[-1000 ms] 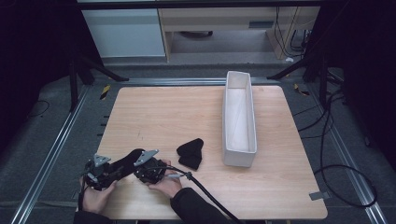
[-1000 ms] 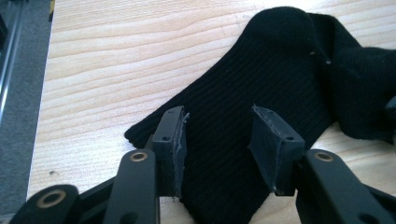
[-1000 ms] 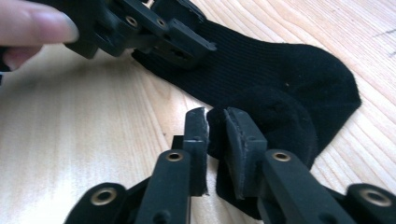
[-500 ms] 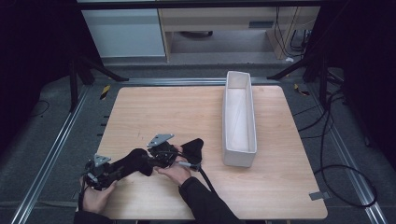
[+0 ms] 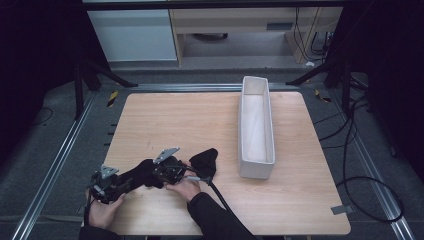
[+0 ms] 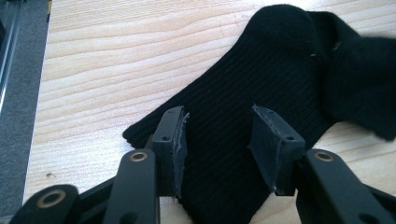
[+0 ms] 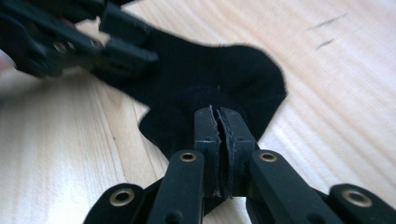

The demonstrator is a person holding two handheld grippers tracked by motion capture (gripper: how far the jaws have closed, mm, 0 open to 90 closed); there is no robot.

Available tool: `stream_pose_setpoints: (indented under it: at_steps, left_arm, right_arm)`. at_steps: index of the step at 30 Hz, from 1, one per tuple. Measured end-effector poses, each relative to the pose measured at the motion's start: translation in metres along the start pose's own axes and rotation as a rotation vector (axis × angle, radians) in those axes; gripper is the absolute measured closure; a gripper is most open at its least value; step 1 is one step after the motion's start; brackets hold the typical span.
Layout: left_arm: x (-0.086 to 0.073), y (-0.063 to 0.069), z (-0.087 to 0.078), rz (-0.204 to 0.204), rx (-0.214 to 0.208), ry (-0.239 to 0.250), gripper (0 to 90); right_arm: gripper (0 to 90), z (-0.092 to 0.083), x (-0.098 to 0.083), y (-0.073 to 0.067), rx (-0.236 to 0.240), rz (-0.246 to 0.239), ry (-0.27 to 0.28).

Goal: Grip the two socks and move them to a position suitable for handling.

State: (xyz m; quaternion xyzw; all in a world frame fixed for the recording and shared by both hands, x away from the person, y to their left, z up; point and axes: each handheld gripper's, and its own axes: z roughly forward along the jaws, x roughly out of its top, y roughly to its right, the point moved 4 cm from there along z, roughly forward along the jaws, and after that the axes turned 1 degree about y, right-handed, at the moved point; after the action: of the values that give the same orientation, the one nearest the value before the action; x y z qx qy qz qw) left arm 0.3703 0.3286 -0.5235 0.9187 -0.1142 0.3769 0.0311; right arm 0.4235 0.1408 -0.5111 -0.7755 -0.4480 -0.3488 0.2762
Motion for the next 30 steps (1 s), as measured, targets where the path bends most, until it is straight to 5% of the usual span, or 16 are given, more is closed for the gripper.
stream_pose_setpoints:
  at_steps: [4,9,13,16,24,28,30]
  left_arm:
    - [0.0,0.0,0.0,0.001,0.001,-0.001,54.8]
    - [0.0,0.0,0.0,0.001,0.004,-0.002,54.8]
    - [0.0,0.001,0.0,0.0,0.008,-0.002,54.6]
    - [0.0,0.001,0.0,0.0,0.008,-0.001,54.6]
    - [0.001,0.002,-0.002,-0.009,0.012,0.009,54.2]
    - [0.006,0.008,-0.008,0.0,-0.025,0.06,54.9]
    - [0.005,0.012,-0.005,0.022,-0.039,0.04,55.0]
  right_arm:
    - [87.0,-0.016,0.007,0.004,-0.038,0.012,0.065]
    - [86.8,-0.049,0.014,0.022,-0.179,0.056,0.15]
    - [83.9,-0.06,0.006,0.038,-0.252,0.119,0.115]
    - [76.3,-0.061,-0.004,0.048,-0.31,0.12,0.086]
    - [70.4,-0.059,-0.01,0.054,-0.264,0.118,0.098]
    - [65.4,-0.042,-0.014,0.048,-0.23,0.094,0.041]
    - [62.0,-0.032,-0.018,0.047,-0.228,0.09,0.003]
